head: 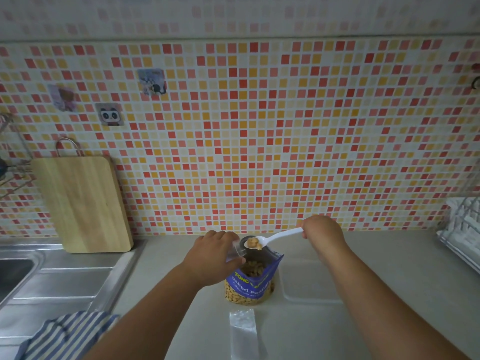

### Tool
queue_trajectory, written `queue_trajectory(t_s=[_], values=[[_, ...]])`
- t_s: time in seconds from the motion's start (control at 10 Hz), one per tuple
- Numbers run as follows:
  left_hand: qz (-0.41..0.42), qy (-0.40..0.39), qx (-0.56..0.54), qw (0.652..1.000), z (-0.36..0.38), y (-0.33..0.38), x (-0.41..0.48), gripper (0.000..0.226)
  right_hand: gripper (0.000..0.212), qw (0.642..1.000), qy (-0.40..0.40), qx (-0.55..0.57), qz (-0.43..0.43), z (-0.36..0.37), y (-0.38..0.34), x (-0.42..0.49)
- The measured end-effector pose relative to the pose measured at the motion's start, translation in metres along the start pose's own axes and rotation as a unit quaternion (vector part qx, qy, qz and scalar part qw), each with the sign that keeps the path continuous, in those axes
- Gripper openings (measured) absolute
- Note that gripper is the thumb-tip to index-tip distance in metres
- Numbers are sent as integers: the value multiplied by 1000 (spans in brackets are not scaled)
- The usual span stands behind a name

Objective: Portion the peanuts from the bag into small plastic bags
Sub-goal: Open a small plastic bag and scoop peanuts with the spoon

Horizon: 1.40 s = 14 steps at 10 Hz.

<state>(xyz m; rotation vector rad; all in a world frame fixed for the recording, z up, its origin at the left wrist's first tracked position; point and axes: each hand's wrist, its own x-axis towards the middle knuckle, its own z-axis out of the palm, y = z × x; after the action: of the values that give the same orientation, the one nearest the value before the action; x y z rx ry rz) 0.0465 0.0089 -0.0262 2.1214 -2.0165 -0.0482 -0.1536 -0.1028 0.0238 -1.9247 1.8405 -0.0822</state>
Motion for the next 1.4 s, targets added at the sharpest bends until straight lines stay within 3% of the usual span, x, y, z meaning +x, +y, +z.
queue_trajectory(t_s=[0.1,0.3,0.4,0.5,0.6,0.7,0.8,0.9,1.2,1.4], values=[[8,3,-7,1000,2,8,4,53,29,989,86,89,-83,6,-2,-4],[-10,22,-95,995,11,22,10,46,21,977,50,-26,-205,-4,-54,-40],[-41,28,-192,980,10,23,11,45,24,947,126,-56,-291,-17,-62,-62],[-69,31,-243,967,7,11,12,45,23,902,275,-71,-326,-30,-51,-66],[-84,13,-268,960,6,2,12,44,23,915,246,-104,-304,-23,-44,-66],[-89,-23,-264,960,7,4,9,46,33,939,116,-185,-265,14,-43,-61],[-95,-43,-276,956,11,7,8,45,32,956,68,-196,-209,59,-35,-45],[-101,-44,-282,953,13,5,8,44,30,979,59,-124,-149,82,-30,-32],[-103,-60,-302,946,14,0,8,42,19,998,52,3,-28,78,-18,-9],[-108,-34,-342,933,3,-2,5,42,26,985,30,169,-28,67,6,-3]])
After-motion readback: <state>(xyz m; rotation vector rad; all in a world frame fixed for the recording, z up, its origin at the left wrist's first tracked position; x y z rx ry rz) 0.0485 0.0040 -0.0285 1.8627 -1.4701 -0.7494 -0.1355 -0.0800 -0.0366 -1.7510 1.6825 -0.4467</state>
